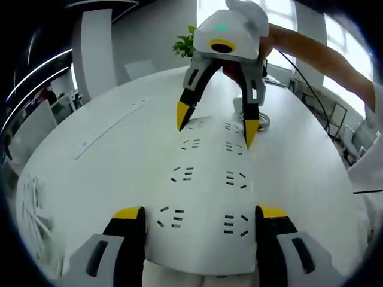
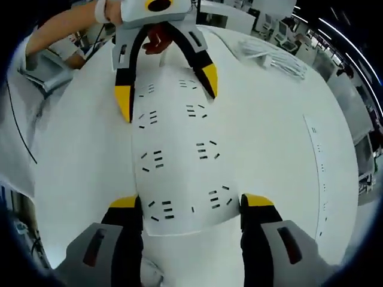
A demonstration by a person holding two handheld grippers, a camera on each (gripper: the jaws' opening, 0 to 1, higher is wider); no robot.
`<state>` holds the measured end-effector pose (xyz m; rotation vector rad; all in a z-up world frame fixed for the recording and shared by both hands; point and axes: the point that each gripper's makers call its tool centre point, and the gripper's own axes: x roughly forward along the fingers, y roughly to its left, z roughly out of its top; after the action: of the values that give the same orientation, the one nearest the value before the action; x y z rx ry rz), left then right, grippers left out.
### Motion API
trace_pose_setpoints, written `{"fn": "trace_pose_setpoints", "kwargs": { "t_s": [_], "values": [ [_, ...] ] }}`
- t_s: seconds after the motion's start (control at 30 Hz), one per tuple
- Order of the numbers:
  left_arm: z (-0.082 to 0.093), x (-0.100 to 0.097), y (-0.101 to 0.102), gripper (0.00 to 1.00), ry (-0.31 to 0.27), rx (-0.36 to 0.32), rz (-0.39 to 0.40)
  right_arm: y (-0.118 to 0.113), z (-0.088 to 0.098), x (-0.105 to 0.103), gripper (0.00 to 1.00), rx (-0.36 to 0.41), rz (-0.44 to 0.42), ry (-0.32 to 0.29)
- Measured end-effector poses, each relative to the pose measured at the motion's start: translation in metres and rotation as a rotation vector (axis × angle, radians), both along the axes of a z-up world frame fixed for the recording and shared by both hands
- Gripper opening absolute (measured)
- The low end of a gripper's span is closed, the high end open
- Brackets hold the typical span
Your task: Straighten the power strip on the desk, plug the charger into it
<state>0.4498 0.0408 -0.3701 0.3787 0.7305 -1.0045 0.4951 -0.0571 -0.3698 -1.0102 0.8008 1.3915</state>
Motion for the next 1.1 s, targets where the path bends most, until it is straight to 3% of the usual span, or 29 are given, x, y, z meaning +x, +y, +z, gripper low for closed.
{"fn": "trace_pose_setpoints", "kwargs": {
  "t_s": [0.13, 0.43, 0.8, 1.1],
  "values": [
    [-0.001, -0.002, -0.001, 0.75, 0.017, 0.029, -0.005, -0.002, 0.002, -0.004, 0.64, 0.018, -0.008, -0.011],
    [-0.001, -0.004, -0.001, 0.75, -0.012, 0.005, -0.002, -0.001, 0.004, -0.007, 0.64, 0.131, -0.014, -0.027],
    [-0.005, 0.009, 0.002, 0.75, 0.008, 0.028, -0.004, 0.002, 0.001, 0.0, 0.63, 0.061, 0.019, -0.034],
    [-0.006, 0.009, 0.002, 0.75, 0.011, 0.024, -0.025, 0.001, 0.002, 0.0, 0.63, 0.103, 0.022, -0.034]
  ]
}}
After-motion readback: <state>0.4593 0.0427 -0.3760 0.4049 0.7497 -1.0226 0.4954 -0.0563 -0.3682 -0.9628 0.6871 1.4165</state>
